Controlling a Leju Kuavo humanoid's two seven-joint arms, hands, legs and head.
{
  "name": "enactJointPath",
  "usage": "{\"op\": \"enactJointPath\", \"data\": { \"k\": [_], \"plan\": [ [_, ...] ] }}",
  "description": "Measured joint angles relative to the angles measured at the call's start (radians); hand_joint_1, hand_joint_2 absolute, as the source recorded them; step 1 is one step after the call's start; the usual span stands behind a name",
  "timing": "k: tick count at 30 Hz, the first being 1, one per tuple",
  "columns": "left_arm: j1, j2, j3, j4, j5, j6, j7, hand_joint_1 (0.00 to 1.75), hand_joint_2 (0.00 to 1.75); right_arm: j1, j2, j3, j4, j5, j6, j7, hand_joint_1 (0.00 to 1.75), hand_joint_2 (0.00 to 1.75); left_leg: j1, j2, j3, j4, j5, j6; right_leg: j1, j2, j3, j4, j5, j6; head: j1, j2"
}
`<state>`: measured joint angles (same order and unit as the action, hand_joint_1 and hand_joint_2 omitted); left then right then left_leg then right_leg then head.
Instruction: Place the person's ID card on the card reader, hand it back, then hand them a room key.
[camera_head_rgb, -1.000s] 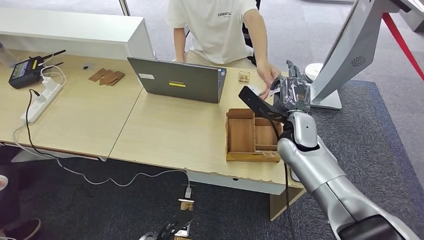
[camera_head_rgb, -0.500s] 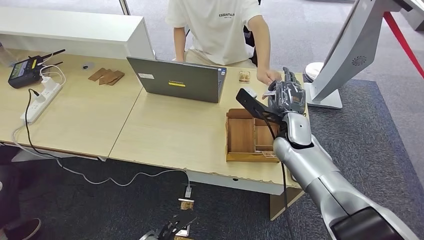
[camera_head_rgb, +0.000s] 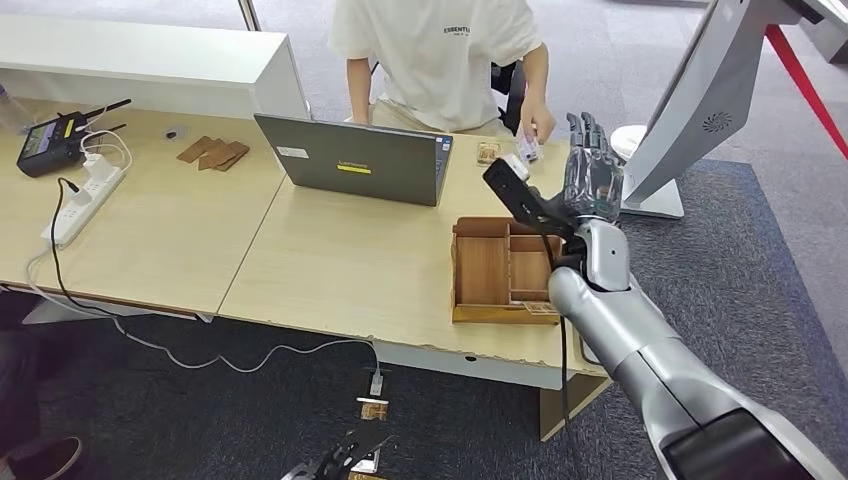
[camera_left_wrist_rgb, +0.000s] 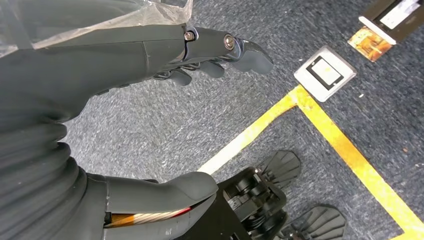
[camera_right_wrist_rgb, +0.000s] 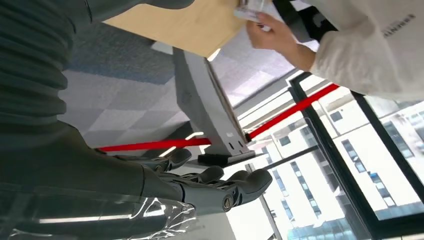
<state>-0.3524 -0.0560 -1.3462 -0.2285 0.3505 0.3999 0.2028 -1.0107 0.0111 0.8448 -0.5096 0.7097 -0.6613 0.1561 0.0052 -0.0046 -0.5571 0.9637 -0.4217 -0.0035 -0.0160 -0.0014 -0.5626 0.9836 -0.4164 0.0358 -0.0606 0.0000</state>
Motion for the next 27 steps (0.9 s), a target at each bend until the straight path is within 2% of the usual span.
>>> {"op": "enactJointPath", "data": {
  "k": [4,10,17,23,27],
  "plan": [
    [0.009,0.001,0.002,0.000,0.012,0.012,-0.002,0.00,1.75,0.017,-0.009,-0.003,-0.079,-0.091,-0.029,-0.038,0.00,1.75,0.000,0.000,0.000,0.000,0.000,0.000,0.000,0.000,0.000,0.000,0.000,0.000,0.000,0.000],
    [0.025,0.006,0.013,0.000,0.036,0.034,-0.013,0.00,1.75,0.113,-0.053,-0.005,-0.276,-0.201,0.004,-0.075,0.00,1.75,0.000,0.000,0.001,0.000,0.000,0.000,0.000,0.000,0.000,-0.001,0.000,0.000,0.000,0.000],
    [0.038,0.011,0.035,0.001,0.038,0.047,-0.026,0.00,1.75,0.274,-0.123,-0.004,-0.499,-0.179,0.055,-0.059,0.00,1.75,0.000,0.000,0.001,0.000,0.000,0.000,0.000,0.000,0.001,-0.001,0.000,0.000,0.000,0.000],
    [0.041,0.014,0.052,0.002,0.037,0.054,-0.021,0.00,1.75,0.373,-0.171,-0.001,-0.593,-0.132,0.090,-0.029,0.00,1.75,0.000,0.000,0.001,0.000,0.000,0.000,0.000,0.000,0.001,-0.001,0.000,0.000,0.000,0.000],
    [0.044,0.017,0.059,0.002,0.041,0.058,-0.020,0.00,1.75,0.403,-0.193,0.003,-0.623,-0.115,0.114,-0.015,0.00,1.75,0.000,0.000,0.001,0.000,0.000,0.000,0.000,0.000,0.001,-0.001,0.000,0.000,0.000,0.000]
  ]
}}
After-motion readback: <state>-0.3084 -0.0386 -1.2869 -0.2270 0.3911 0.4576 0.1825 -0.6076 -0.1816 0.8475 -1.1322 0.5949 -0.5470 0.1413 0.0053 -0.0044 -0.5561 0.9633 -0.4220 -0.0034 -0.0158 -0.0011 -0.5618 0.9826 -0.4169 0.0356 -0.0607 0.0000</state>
